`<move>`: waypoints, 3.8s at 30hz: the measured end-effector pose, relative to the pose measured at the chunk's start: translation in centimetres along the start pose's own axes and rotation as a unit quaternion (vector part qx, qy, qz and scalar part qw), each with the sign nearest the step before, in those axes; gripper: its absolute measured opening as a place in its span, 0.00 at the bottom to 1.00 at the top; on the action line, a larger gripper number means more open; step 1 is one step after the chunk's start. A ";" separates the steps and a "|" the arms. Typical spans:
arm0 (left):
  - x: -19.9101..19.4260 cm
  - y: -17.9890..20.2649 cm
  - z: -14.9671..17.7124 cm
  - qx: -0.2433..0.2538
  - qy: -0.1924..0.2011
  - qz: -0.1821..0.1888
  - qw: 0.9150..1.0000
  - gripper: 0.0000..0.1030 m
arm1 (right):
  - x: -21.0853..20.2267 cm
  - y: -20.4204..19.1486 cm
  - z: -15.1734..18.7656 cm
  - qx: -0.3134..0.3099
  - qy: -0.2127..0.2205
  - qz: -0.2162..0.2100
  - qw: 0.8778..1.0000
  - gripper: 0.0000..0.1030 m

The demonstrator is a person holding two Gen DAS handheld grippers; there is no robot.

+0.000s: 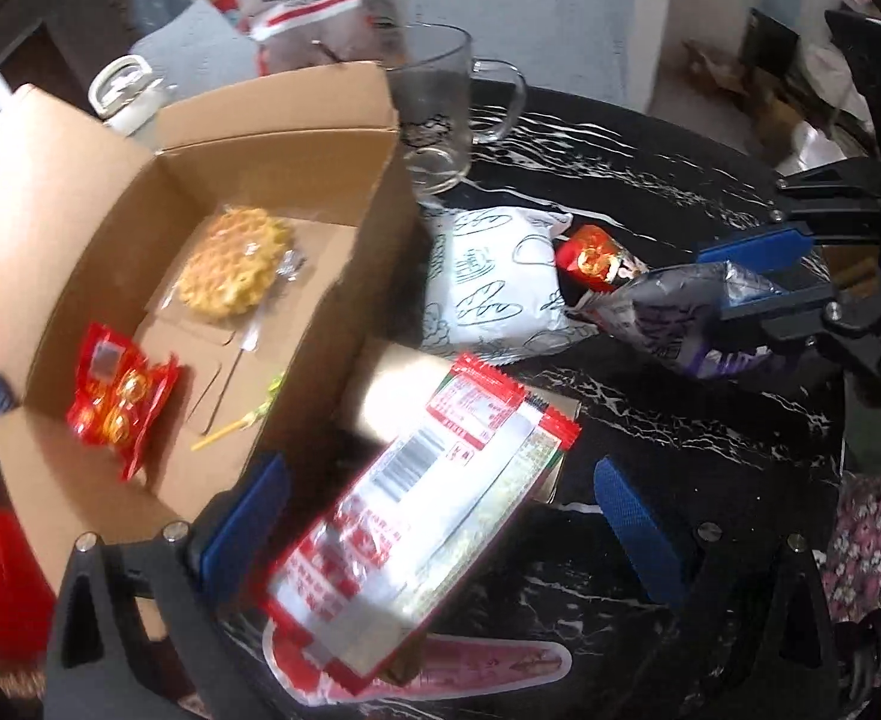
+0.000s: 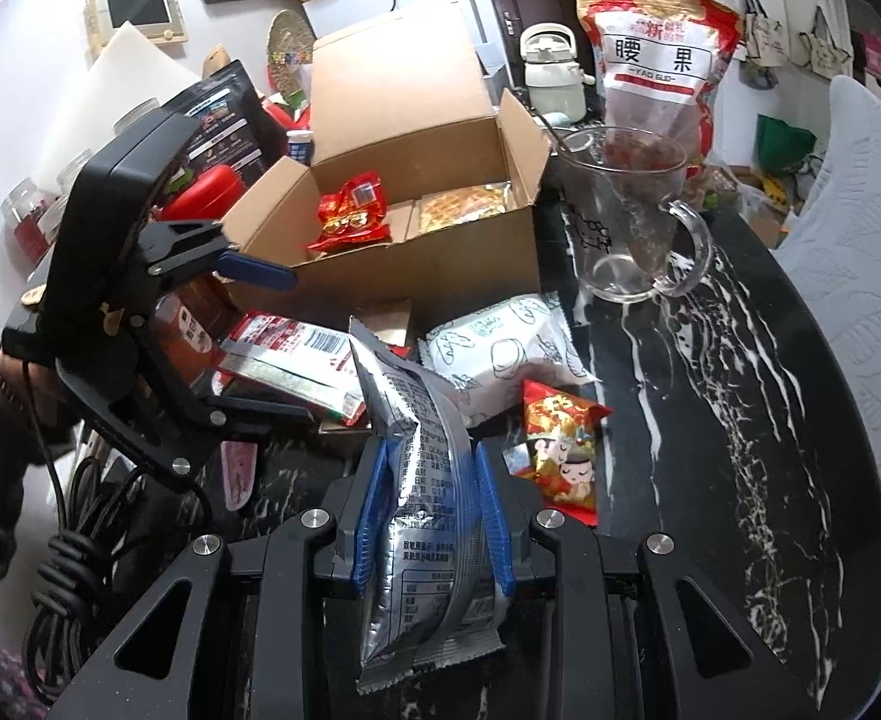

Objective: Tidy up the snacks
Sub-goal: 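Lift the silver chip bag with the right tool while the left tool grasps the red-and-white packet, then carry the red-and-white packet with the left tool while the right tool carries the silver bag to the box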

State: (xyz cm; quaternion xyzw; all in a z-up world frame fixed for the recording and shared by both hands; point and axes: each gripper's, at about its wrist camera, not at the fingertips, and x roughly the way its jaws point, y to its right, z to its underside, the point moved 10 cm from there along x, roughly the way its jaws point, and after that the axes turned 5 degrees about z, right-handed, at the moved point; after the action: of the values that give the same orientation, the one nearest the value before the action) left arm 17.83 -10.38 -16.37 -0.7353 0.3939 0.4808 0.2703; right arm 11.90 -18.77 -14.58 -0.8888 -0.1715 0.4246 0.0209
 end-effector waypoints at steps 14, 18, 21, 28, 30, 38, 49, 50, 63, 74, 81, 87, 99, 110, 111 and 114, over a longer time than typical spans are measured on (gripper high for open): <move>2.6 0.7 1.6 0.038 -0.066 0.009 0.997 0.67 | 0.5 -0.5 0.3 -0.007 -0.011 -0.008 1.000 0.29; 1.8 1.2 1.9 0.001 -0.048 0.021 0.999 0.51 | 0.3 -0.3 0.5 -0.002 -0.012 -0.014 1.000 0.29; 1.2 2.1 2.3 -0.015 -0.034 0.015 0.999 0.48 | -0.2 -0.2 0.3 -0.003 -0.002 -0.008 1.000 0.29; -0.7 3.4 3.4 -0.074 -0.010 -0.004 0.997 0.47 | -1.0 -0.6 0.5 -0.011 0.008 -0.007 1.000 0.25; -0.9 3.5 4.2 -0.089 -0.011 -0.011 0.996 0.47 | -1.0 -0.6 0.9 -0.007 0.005 -0.007 1.000 0.25; -2.0 4.1 5.9 -0.164 0.023 -0.025 0.986 0.47 | -0.3 0.2 2.5 0.025 -0.021 0.015 0.999 0.45; -2.3 2.8 7.4 -0.240 0.048 -0.033 0.969 0.47 | 3.5 0.9 4.0 0.078 -0.050 0.062 0.994 0.81; -2.5 2.7 7.7 -0.245 0.049 -0.035 0.968 0.47 | 3.9 0.7 4.0 0.075 -0.051 0.067 0.994 0.81; -2.8 3.8 7.9 -0.280 0.080 -0.028 0.956 0.47 | 5.4 -0.1 4.7 0.053 -0.057 0.098 0.992 0.45; -4.3 4.3 7.7 -0.300 0.110 -0.027 0.947 0.47 | 3.3 -0.7 4.8 0.065 -0.038 0.064 0.995 0.26; -6.2 4.7 7.0 -0.303 0.135 -0.032 0.943 0.47 | 0.4 -1.5 4.6 0.064 -0.014 0.044 0.997 0.26; -8.8 4.5 5.7 -0.305 0.171 -0.044 0.936 0.47 | -2.8 -2.6 2.7 0.042 0.021 0.030 0.998 0.26; -14.3 2.5 2.3 -0.297 0.237 -0.084 0.921 0.47 | -6.5 -5.0 -2.5 -0.002 0.081 -0.006 0.997 0.26; -16.8 -0.9 -1.2 -0.284 0.275 -0.106 0.912 0.47 | -7.2 -5.4 -8.0 -0.025 0.120 -0.017 0.992 0.26; -16.9 -1.3 -1.5 -0.284 0.277 -0.110 0.911 0.47 | -7.1 -5.3 -8.5 -0.028 0.124 -0.018 0.992 0.26; -17.4 -3.0 -2.5 -0.285 0.288 -0.118 0.906 0.47 | -6.9 -5.1 -10.1 -0.033 0.135 -0.014 0.990 0.26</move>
State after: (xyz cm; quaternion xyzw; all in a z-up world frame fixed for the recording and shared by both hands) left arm 17.59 -5.13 0.71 -0.9288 0.2109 0.3039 -0.0213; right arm 14.10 -15.05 -2.09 -0.9355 -0.1938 0.2946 0.0205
